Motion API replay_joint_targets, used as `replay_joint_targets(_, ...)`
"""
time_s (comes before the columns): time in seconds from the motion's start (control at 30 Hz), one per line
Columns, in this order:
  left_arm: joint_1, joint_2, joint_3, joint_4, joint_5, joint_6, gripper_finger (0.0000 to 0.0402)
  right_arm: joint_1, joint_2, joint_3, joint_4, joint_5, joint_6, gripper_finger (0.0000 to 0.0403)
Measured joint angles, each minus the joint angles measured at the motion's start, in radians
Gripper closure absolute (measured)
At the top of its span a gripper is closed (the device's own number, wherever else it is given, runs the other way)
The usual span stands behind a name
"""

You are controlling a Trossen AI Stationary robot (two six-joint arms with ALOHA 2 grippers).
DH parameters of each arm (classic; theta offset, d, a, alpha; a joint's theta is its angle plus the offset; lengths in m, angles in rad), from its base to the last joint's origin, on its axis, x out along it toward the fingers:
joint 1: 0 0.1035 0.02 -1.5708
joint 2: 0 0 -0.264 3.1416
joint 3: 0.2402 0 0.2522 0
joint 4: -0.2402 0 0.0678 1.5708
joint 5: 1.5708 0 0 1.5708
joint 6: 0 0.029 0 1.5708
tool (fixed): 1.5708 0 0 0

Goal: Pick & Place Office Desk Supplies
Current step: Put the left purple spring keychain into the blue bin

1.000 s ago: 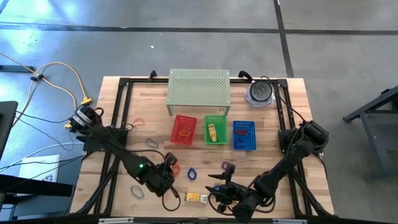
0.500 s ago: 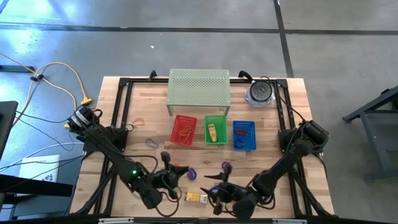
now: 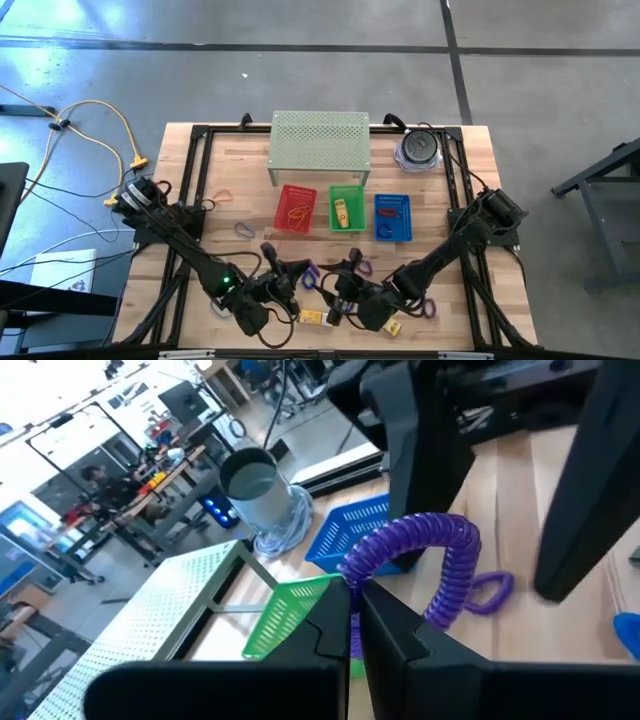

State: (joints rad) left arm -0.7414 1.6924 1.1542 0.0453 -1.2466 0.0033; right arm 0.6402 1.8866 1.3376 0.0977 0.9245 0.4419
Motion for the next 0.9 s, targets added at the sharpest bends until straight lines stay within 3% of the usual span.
replay_joint_targets(0.33,0.000,0.000,0.000,0.016,0.037,0.008,0.0400,-0.028,0.000,0.000,-0.004,-0.009,-0.024,0.0210)
replay_joint_targets(0.47,0.000,0.000,0.000,0.016,0.038,0.008,0.0400,-0.027,0.000,0.000,-0.015,-0.012,-0.027,0.0260)
replay_joint_targets(0.67,0.000,0.000,0.001,0.016,0.040,0.024,0.0400,-0.027,0.000,0.000,-0.036,-0.019,-0.029,0.0377)
replay_joint_targets(0.9,0.000,0.000,0.001,0.016,0.061,0.068,0.0395,-0.027,0.000,0.000,-0.036,-0.024,-0.046,0.0390)
